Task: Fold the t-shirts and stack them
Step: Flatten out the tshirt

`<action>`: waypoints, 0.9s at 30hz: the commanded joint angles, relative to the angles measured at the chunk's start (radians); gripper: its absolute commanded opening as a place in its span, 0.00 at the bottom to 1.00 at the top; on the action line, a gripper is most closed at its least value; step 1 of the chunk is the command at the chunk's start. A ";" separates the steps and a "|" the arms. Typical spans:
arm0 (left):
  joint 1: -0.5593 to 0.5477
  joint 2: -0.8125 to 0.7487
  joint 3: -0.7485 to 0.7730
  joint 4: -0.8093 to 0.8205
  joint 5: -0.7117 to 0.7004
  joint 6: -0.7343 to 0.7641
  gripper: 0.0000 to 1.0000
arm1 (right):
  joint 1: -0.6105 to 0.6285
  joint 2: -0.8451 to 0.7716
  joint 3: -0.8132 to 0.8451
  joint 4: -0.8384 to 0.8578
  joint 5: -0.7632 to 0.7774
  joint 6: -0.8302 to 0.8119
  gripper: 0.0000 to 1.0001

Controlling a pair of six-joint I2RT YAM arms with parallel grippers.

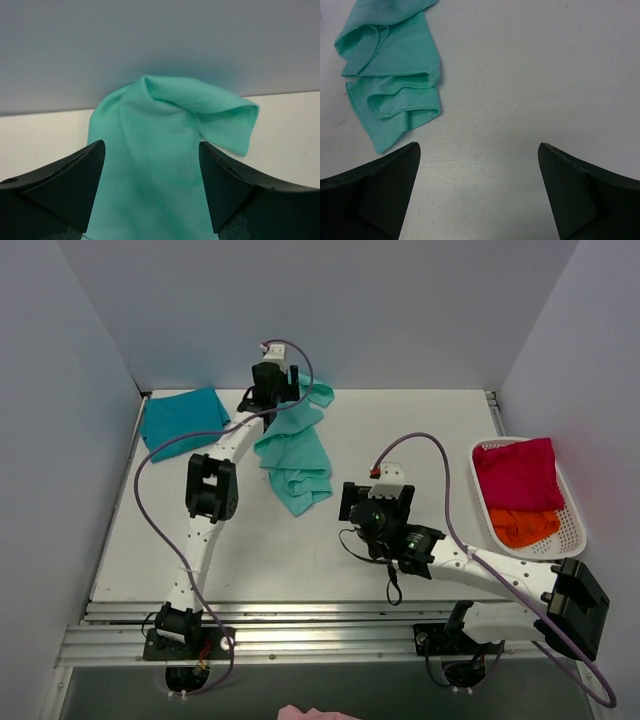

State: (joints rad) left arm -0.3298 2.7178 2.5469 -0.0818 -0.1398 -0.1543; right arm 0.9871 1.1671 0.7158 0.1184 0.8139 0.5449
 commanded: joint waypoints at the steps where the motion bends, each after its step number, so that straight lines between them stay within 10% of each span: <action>1: -0.005 -0.255 -0.314 0.066 -0.119 -0.051 0.83 | -0.005 0.017 0.016 0.013 0.016 -0.007 1.00; 14: -0.028 -1.001 -1.413 0.243 -0.259 -0.263 0.91 | 0.038 0.310 0.200 0.050 -0.159 0.006 1.00; 27: -0.028 -1.303 -1.677 0.249 -0.299 -0.312 0.89 | 0.073 0.758 0.533 0.064 -0.239 0.138 1.00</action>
State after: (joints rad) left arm -0.3584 1.5032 0.8783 0.1150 -0.4168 -0.4442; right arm 1.0527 1.8946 1.1851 0.2134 0.5568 0.6159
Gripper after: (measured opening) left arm 0.891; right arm 0.999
